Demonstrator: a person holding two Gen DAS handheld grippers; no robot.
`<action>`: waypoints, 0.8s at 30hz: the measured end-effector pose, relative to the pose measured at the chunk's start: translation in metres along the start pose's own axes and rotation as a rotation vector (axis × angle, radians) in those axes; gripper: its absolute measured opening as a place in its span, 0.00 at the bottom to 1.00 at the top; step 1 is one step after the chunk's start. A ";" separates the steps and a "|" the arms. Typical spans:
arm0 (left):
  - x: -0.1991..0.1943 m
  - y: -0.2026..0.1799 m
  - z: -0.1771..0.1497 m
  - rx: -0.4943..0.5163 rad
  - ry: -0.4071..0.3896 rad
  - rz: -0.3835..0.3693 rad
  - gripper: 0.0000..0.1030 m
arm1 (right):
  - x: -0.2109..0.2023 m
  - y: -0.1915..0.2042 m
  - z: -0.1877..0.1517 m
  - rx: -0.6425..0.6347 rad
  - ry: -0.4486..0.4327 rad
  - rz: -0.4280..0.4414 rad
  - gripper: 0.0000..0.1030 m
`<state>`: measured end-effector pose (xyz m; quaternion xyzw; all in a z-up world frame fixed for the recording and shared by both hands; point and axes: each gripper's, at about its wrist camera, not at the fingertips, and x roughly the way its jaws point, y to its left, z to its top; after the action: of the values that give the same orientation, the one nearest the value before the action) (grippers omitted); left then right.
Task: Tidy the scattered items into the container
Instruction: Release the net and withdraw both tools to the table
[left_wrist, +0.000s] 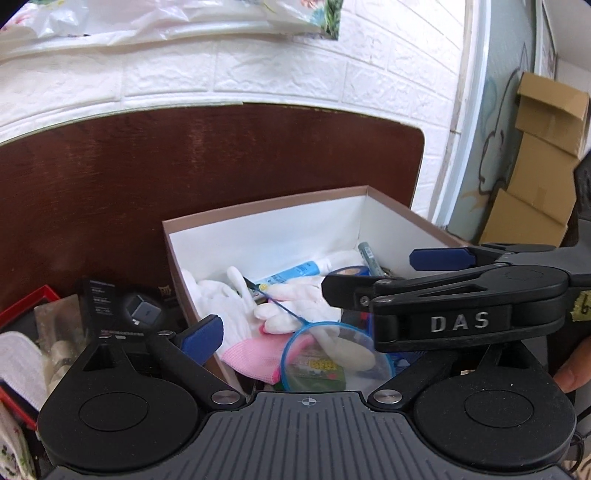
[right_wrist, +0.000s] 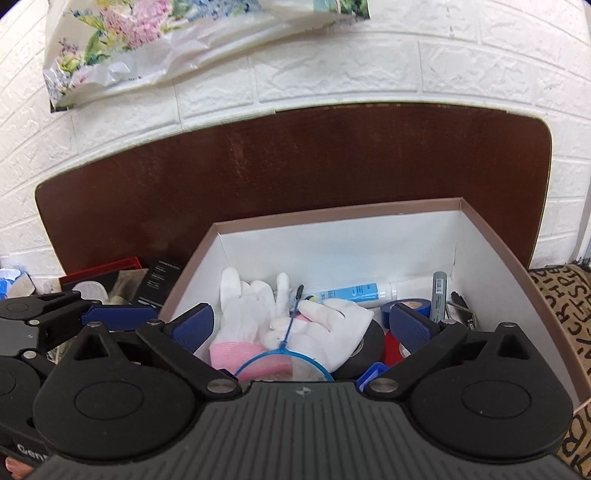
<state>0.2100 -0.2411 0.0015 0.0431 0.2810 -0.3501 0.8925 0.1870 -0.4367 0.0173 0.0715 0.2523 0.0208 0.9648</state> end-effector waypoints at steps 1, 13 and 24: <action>-0.004 0.000 0.000 -0.004 -0.004 0.000 0.98 | -0.005 0.002 0.001 -0.004 -0.009 -0.001 0.99; -0.057 -0.014 -0.004 -0.014 -0.050 0.029 0.98 | -0.058 0.032 0.004 -0.066 -0.069 0.016 1.00; -0.115 -0.004 -0.037 -0.096 -0.094 0.079 0.99 | -0.106 0.059 -0.016 -0.097 -0.116 0.043 1.00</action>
<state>0.1211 -0.1646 0.0321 -0.0053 0.2535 -0.3025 0.9188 0.0864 -0.3847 0.0636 0.0312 0.1932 0.0494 0.9794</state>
